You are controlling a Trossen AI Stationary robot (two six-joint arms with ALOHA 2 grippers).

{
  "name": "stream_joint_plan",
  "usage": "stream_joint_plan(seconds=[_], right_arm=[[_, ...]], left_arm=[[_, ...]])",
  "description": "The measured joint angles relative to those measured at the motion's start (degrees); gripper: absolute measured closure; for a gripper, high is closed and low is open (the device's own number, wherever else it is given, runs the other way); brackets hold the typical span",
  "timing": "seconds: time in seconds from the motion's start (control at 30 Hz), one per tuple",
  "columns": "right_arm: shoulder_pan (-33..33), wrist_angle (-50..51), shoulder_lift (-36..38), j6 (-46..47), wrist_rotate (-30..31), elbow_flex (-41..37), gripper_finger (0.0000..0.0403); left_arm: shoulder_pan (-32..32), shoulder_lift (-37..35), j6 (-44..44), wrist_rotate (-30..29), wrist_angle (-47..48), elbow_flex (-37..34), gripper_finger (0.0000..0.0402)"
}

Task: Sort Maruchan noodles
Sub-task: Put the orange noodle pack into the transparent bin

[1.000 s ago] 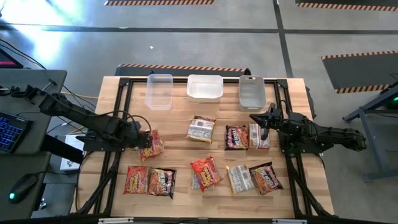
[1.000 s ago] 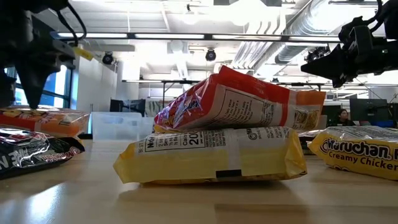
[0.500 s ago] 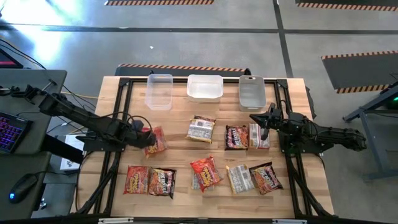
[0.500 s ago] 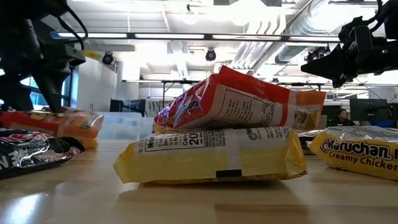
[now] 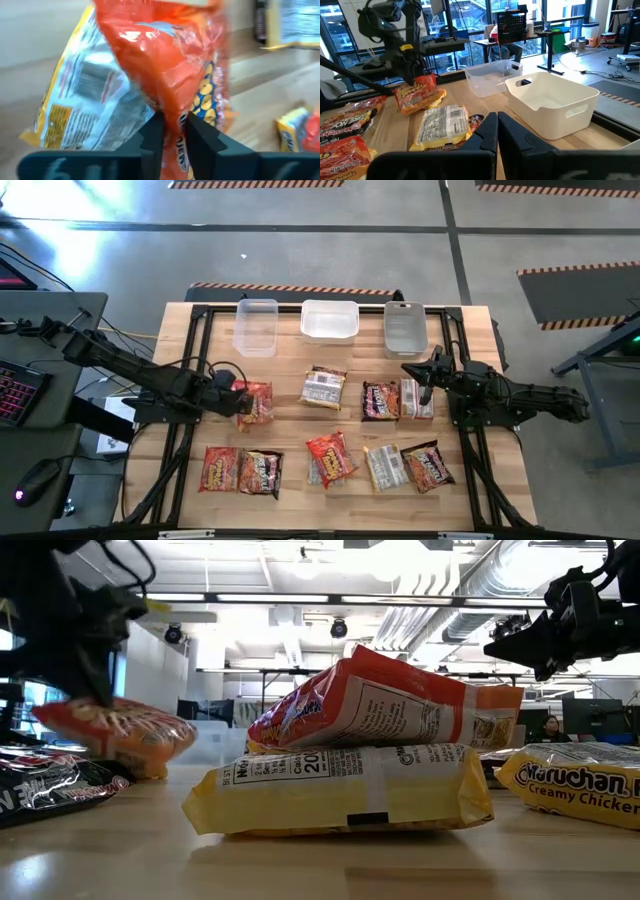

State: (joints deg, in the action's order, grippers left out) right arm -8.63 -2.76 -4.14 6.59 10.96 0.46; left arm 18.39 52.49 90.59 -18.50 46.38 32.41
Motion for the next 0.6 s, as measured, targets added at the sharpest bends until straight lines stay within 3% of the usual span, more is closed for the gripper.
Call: stream_joint_plan(seconds=[0.37,0.6], right_arm=[[0.00,0.00,0.00,0.00,0.00,0.01,0.0402],[-0.01,0.02,0.00,0.00,0.00,-0.01,0.0402]], left_arm=[[-7.51,-0.04,-21.02,-1.14,6.55,10.03,0.0400],[-13.92,1.54,-28.64,9.01,6.60,10.23,0.0384]])
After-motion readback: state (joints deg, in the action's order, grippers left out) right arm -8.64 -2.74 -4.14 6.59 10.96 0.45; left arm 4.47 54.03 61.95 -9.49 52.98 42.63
